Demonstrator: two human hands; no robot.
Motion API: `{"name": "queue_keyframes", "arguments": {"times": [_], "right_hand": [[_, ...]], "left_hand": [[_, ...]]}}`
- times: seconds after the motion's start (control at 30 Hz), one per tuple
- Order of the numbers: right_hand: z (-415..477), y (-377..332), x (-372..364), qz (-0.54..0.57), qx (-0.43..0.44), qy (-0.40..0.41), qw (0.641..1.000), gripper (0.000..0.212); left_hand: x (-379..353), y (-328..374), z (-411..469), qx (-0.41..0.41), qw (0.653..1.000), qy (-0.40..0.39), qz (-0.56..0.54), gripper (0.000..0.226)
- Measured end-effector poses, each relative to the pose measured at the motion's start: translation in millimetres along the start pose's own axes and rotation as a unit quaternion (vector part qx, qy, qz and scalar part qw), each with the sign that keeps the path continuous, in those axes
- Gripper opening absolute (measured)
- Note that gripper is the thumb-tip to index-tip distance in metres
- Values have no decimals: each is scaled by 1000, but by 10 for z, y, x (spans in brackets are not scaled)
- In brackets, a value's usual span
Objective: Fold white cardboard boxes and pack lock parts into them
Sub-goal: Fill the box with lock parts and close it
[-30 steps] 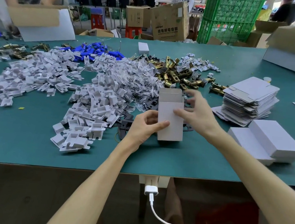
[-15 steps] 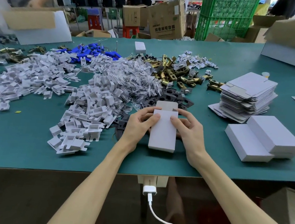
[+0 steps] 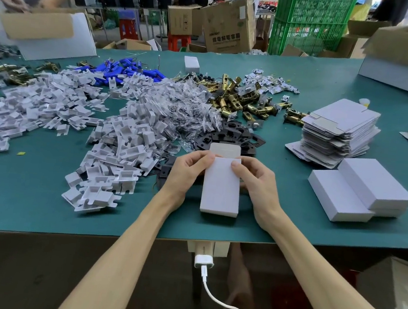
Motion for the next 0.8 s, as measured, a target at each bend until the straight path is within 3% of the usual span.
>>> {"name": "queue_keyframes", "arguments": {"times": [0.43,0.57,0.73,0.8], "right_hand": [[-16,-20,-11,8,7,-25,1000,9],[-33,-33,-12,-5,23,-25,999,9],[-25,-24,-20,35,-6,4,999,36],[-21,-14,-10,33,-19,18,999,35]], "left_hand": [[6,27,-17,-11,999,-29,-15,26],[5,44,-22,-33,999,-22,-24,17],[4,54,-11,-46,998,-11,-33,30],[0,47,-11,-45,998,-10,-32,32]]}}
Point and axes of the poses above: each hand's wrist, its own z-axis towards the middle knuckle, its own x-axis out of the back of the hand, y = z × x, the point moved 3 cm from there along z, towards the middle knuckle, and after that the axes turned 2 degrees about y, right-handed, at the moved point
